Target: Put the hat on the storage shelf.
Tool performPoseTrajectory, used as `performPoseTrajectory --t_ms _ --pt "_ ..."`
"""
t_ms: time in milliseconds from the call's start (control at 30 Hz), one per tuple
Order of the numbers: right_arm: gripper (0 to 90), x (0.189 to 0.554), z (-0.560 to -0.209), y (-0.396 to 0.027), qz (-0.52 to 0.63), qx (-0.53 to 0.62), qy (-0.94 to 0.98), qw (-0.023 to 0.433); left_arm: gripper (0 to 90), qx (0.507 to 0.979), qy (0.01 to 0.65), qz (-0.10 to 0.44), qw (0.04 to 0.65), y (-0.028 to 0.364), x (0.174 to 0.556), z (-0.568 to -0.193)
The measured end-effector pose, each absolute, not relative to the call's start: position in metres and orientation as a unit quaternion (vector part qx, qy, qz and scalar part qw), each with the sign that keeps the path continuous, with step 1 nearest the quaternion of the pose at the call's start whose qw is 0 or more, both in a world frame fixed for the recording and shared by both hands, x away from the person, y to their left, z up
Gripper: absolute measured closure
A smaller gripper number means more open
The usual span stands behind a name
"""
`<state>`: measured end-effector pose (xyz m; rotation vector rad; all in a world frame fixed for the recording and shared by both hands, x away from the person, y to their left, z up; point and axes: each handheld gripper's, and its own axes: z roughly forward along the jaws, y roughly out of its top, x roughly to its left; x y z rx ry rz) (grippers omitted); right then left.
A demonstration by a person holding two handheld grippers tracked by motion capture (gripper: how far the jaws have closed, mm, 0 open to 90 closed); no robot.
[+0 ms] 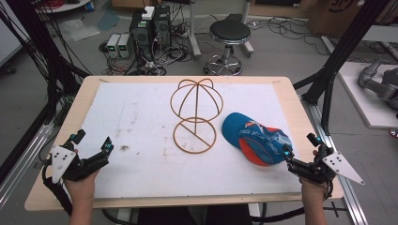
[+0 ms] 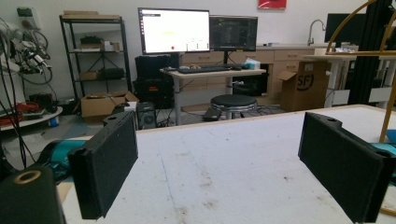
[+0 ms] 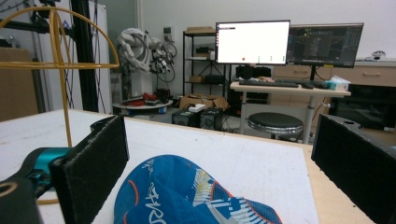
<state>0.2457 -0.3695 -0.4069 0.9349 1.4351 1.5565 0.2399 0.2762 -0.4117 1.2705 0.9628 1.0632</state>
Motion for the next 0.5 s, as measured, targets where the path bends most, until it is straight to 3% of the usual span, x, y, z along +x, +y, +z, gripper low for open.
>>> performPoseTrajectory --t_ms 500 --pt "5.2 0.2479 -0.4074 -0.3678 0.625 0.349 0.590 0.374 12.1 0.545 0.410 0.453 0.574 0.2759 0.2392 -0.4116"
